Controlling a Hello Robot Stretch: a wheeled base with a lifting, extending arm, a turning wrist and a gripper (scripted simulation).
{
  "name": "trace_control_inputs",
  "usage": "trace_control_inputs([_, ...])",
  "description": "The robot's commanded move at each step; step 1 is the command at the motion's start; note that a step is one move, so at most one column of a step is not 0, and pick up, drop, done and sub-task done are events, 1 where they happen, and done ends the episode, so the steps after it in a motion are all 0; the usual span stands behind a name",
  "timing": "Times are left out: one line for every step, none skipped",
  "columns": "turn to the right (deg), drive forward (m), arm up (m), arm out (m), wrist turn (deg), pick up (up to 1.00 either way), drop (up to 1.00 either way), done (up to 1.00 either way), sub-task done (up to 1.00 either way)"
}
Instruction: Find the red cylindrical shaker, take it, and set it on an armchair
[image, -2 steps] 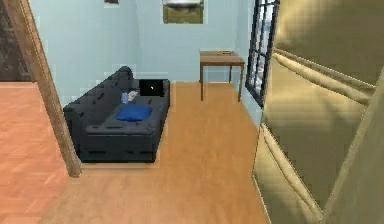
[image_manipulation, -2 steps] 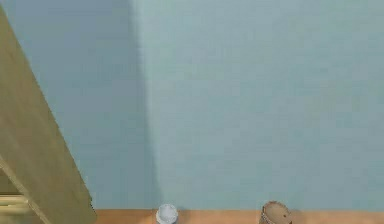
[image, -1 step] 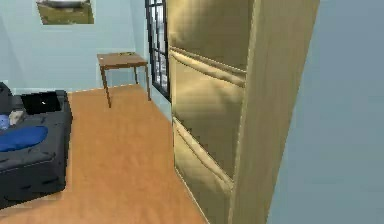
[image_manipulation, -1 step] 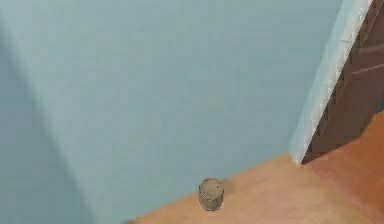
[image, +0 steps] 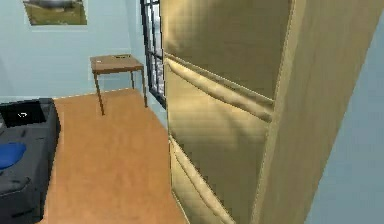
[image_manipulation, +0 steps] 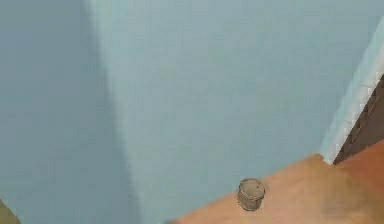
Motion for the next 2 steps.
trace_control_inputs([-45.0,0.0,0.0,0.0,0.0,0.0,0.0,0.0,0.0])
trace_control_inputs([-27.0,0.0,0.0,0.0,0.0,0.0,0.0,0.0,0.0])
